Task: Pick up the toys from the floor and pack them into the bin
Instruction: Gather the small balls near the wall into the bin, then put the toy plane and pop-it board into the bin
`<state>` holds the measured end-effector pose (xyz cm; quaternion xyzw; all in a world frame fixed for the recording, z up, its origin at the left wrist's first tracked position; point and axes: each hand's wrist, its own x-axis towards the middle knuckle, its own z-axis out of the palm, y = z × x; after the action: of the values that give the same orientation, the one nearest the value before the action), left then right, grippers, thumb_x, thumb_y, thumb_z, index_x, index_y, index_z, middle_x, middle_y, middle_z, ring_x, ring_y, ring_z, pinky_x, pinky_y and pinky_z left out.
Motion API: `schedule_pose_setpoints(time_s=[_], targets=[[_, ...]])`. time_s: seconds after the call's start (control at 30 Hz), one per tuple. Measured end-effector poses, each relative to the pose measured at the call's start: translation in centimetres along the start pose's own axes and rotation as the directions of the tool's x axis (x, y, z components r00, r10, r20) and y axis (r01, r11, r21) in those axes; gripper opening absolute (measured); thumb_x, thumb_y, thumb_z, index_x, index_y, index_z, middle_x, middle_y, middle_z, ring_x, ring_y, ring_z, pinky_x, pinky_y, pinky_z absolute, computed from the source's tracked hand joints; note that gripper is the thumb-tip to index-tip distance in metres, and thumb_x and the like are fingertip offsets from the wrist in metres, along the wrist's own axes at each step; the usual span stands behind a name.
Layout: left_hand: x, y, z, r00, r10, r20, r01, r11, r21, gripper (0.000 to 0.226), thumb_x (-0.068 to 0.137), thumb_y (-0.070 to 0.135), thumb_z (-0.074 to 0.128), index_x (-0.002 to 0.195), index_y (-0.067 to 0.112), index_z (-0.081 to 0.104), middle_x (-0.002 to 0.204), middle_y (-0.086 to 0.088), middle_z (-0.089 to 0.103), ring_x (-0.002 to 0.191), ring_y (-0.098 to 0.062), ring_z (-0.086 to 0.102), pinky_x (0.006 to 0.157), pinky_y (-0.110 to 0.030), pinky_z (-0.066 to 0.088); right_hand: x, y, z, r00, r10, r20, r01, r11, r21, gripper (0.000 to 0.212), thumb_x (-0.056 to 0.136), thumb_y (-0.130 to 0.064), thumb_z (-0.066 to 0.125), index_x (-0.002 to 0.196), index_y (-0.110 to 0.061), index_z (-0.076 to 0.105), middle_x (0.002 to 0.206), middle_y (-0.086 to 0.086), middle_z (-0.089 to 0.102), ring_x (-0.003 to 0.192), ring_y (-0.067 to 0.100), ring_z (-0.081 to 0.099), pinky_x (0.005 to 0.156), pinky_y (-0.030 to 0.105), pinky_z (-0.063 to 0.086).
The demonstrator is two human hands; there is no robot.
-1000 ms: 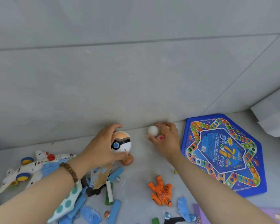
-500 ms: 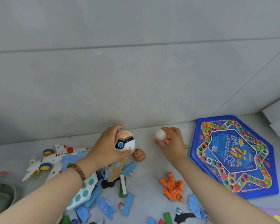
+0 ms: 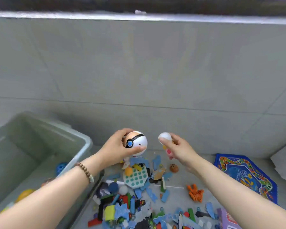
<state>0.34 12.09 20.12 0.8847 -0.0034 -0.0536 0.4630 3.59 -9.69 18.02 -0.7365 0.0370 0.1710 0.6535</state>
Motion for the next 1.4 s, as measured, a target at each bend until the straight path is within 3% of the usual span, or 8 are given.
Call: schedule_pose_setpoints(time_s=[0.23, 0.4, 0.53, 0.77, 0.9, 0.97, 1.13, 1.4], targets=[[-13.6, -0.4, -15.7, 0.975, -0.065, -0.214, 0.052, 0.997, -0.065, 0.056, 0.057, 0.051, 0.081, 0.106, 0.032, 0.063, 0.1, 0.006, 0.068, 0.085, -0.005, 0.066, 0.074, -0.016, 0.051, -7.7, -10.1, 15.2, 0.938, -0.063, 0.342, 0.091, 0.994, -0.068, 0.03, 0.083, -0.037, 0.066, 0.109, -0.022, 0.065, 0.083, 0.0, 0.057, 0.067, 0.011, 0.048, 0.052, 0.017, 0.039], [-21.6, -8.9, -21.5, 0.902, -0.264, -0.342, 0.195, 0.955, -0.223, 0.035, 0.074, 0.021, 0.079, 0.107, 0.025, 0.067, 0.1, 0.004, 0.071, 0.083, -0.005, 0.064, 0.067, -0.01, 0.049, -8.9, -9.1, 27.9, 0.885, -0.001, 0.465, 0.057, 0.993, -0.105, 0.028, 0.082, -0.039, 0.067, 0.104, -0.023, 0.065, 0.07, -0.001, 0.053, 0.058, 0.01, 0.044, 0.05, 0.017, 0.035], [-25.6, -17.6, -23.1, 0.823, -0.466, -0.324, 0.368, 0.873, -0.32, 0.041, 0.073, 0.032, 0.08, 0.111, 0.026, 0.066, 0.105, 0.006, 0.068, 0.092, -0.007, 0.063, 0.073, -0.017, 0.051, -7.6, -5.7, 35.9, 0.826, 0.101, 0.555, 0.055, 0.965, -0.257, 0.033, 0.081, -0.042, 0.068, 0.109, -0.023, 0.064, 0.073, -0.004, 0.054, 0.059, 0.008, 0.047, 0.051, 0.016, 0.038], [-27.1, -27.5, -20.8, 0.644, -0.703, -0.303, 0.473, 0.677, -0.564, 0.057, 0.055, 0.058, 0.074, 0.101, 0.026, 0.065, 0.107, -0.004, 0.067, 0.101, -0.024, 0.065, 0.088, -0.044, 0.054, -4.0, 1.7, 42.0, 0.808, 0.317, 0.496, -0.038, 0.869, -0.493, 0.038, 0.084, -0.036, 0.067, 0.113, -0.014, 0.059, 0.086, 0.007, 0.059, 0.057, 0.011, 0.049, 0.046, 0.019, 0.041], [-26.9, -28.5, -20.0, 0.553, -0.767, -0.326, 0.488, 0.615, -0.62, 0.082, 0.078, 0.053, 0.067, 0.142, 0.013, 0.034, 0.145, -0.006, 0.04, 0.129, -0.026, 0.046, 0.107, -0.045, 0.038, -2.3, 3.2, 41.6, 0.855, 0.287, 0.432, -0.09, 0.902, -0.422, 0.033, 0.087, -0.035, 0.062, 0.115, -0.019, 0.059, 0.121, 0.006, 0.059, 0.104, 0.02, 0.058, 0.087, 0.035, 0.051], [-26.8, -27.9, -20.2, 0.523, -0.768, -0.371, 0.516, 0.631, -0.579, 0.073, 0.09, 0.043, 0.057, 0.146, 0.01, 0.025, 0.152, -0.007, 0.03, 0.136, -0.026, 0.037, 0.111, -0.043, 0.032, -2.4, 2.3, 41.1, 0.888, 0.235, 0.396, -0.05, 0.904, -0.425, 0.038, 0.088, -0.031, 0.063, 0.122, -0.017, 0.057, 0.127, 0.007, 0.054, 0.104, 0.019, 0.053, 0.083, 0.03, 0.046], [-25.9, -22.9, -21.7, 0.613, -0.659, -0.435, 0.459, 0.746, -0.483, 0.063, 0.093, 0.038, 0.054, 0.144, 0.009, 0.03, 0.149, -0.007, 0.035, 0.136, -0.021, 0.036, 0.105, -0.029, 0.032, -3.9, -2.6, 37.8, 0.932, 0.128, 0.338, 0.04, 0.892, -0.45, 0.047, 0.09, -0.026, 0.061, 0.132, -0.009, 0.05, 0.139, 0.008, 0.048, 0.124, 0.021, 0.048, 0.097, 0.029, 0.041], [-21.5, -8.3, -20.4, 0.84, -0.321, -0.438, 0.279, 0.947, -0.158, 0.045, 0.09, 0.031, 0.06, 0.131, 0.017, 0.048, 0.132, -0.001, 0.052, 0.107, -0.014, 0.051, 0.089, -0.025, 0.039, -8.2, -11.8, 24.2, 0.955, 0.015, 0.297, 0.136, 0.867, -0.48, 0.038, 0.088, -0.027, 0.063, 0.124, -0.015, 0.058, 0.13, 0.002, 0.055, 0.118, 0.016, 0.05, 0.098, 0.036, 0.047]])
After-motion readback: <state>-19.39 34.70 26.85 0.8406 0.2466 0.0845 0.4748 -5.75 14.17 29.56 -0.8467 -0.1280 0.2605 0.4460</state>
